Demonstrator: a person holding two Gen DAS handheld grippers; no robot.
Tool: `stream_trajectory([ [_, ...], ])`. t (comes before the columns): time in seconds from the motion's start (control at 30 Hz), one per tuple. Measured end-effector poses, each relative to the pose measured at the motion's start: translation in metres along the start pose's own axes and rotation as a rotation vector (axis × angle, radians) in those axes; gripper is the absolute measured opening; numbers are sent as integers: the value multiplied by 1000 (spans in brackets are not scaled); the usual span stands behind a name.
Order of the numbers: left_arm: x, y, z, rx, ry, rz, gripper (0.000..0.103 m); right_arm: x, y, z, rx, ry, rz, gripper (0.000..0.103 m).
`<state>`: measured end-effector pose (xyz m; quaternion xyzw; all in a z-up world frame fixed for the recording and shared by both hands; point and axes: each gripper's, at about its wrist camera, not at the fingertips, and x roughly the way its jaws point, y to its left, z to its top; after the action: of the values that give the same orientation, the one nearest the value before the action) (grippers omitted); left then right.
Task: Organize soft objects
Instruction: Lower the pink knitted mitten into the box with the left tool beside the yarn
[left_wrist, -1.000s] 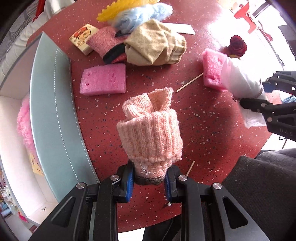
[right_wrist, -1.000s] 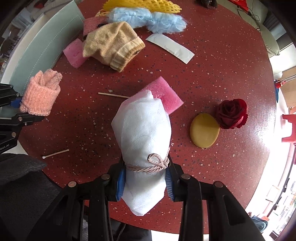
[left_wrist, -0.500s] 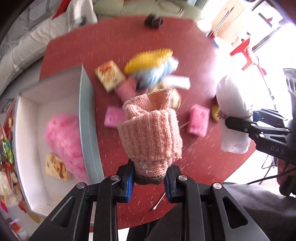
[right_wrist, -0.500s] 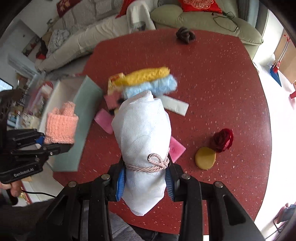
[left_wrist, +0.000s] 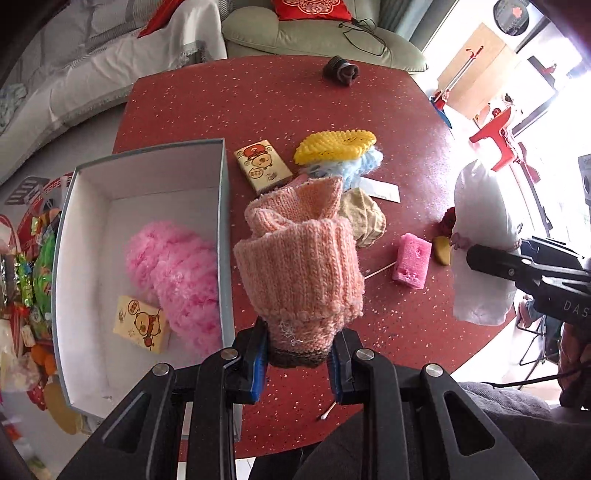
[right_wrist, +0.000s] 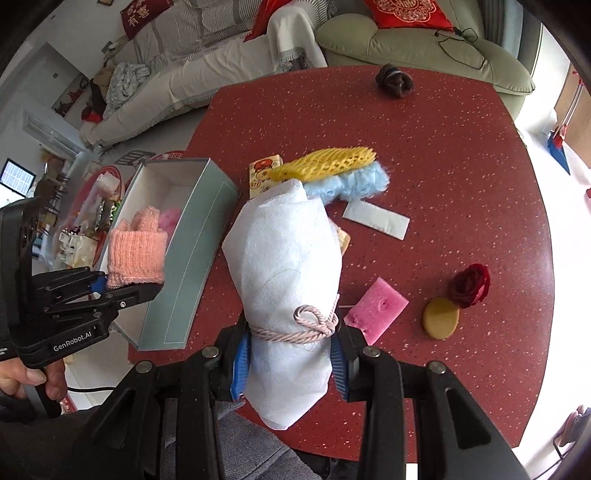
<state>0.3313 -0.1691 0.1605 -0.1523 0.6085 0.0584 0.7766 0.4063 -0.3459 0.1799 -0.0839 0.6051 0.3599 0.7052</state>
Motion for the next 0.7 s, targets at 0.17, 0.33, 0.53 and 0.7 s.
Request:
stream_trajectory([
  [0.17, 0, 20, -5, -41, -3, 25, 28, 14, 27, 7, -88, 37, -11, 39],
  [0.33, -7, 40, -10, -81, -18, 55, 28, 26, 61, 9, -196, 79, -6, 39],
  [0.53, -8, 65, -15, -129, -22, 92, 28, 39, 98, 12, -315, 113, -10, 39],
  [0.7, -9, 78, -18, -143, -22, 114, 28, 41, 117, 15, -338, 117, -2, 39],
])
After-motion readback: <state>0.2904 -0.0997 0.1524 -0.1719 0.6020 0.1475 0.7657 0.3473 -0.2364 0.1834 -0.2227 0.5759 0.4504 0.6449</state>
